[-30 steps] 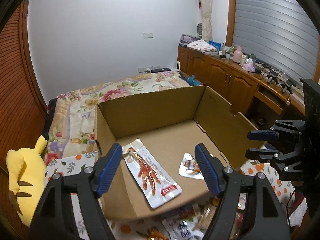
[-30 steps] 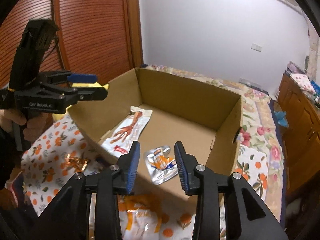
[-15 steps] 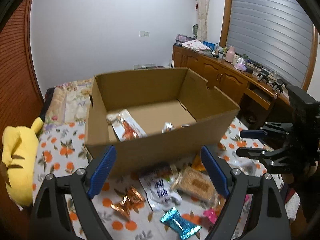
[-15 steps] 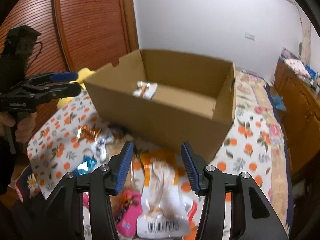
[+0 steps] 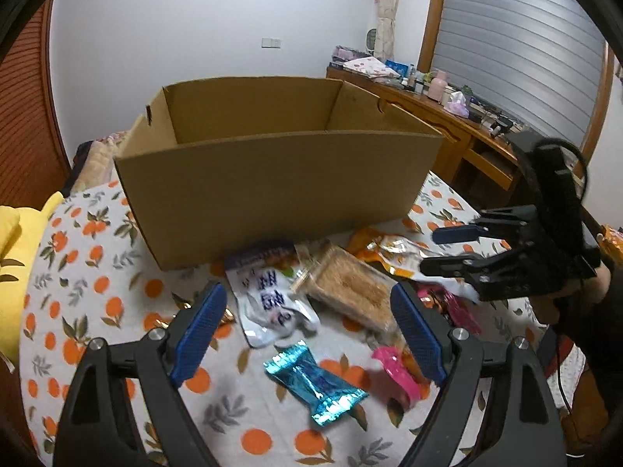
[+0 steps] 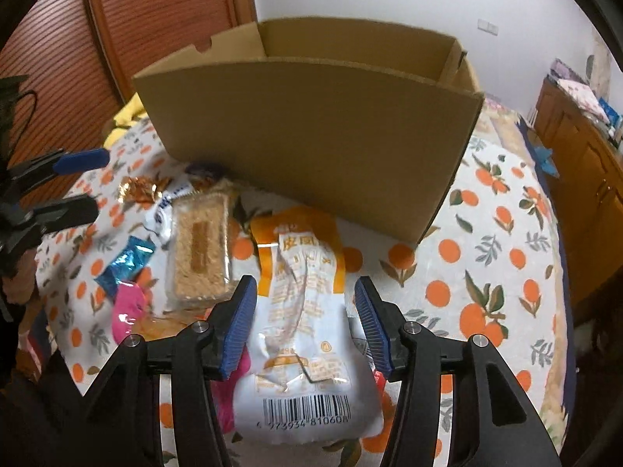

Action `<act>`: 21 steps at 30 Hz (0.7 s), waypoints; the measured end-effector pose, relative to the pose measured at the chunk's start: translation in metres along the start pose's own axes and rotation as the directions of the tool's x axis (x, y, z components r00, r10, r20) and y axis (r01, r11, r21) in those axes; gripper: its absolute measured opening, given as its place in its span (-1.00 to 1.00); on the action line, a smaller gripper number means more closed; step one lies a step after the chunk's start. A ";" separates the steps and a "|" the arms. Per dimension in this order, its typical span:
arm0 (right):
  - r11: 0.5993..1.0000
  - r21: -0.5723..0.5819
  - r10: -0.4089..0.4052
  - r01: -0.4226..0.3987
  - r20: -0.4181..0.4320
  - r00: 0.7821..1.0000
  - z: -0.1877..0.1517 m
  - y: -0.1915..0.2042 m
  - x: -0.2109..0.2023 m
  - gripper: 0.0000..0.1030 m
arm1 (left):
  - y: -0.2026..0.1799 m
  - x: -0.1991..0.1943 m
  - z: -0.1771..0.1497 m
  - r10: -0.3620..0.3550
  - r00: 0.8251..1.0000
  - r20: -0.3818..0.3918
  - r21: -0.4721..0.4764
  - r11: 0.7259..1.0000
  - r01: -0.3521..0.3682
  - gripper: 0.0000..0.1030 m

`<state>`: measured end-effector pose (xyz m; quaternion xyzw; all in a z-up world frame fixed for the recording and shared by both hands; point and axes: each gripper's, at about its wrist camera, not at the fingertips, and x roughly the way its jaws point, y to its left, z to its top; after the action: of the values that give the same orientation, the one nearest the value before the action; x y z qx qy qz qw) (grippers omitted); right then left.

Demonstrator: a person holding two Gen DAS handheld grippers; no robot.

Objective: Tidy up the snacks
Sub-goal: 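Move the right tool back to the pile and grasp the orange-white pouch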

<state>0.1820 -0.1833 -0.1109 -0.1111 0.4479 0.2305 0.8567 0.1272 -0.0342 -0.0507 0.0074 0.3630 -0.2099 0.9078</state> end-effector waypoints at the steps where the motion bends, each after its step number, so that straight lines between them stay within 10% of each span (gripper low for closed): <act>1: 1.000 -0.005 0.005 -0.005 -0.012 1.000 0.000 0.001 0.003 0.04 | -0.002 0.001 -0.003 -0.003 1.000 -0.002 0.002 1.000 0.003 0.69; 15: 0.999 -0.034 -0.006 0.002 -0.123 0.992 0.010 0.002 0.034 0.14 | -0.029 0.005 -0.023 -0.037 0.999 -0.028 0.035 0.999 0.038 0.68; 21: 0.998 -0.064 -0.028 0.020 -0.128 0.991 0.008 0.007 0.033 -0.11 | -0.045 0.008 -0.031 -0.070 0.997 -0.043 0.068 0.995 0.073 0.66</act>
<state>0.2003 -0.1638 -0.1328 -0.1578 0.4934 0.2265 0.8248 0.0951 -0.0734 -0.0725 0.0304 0.3736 -0.2546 0.8914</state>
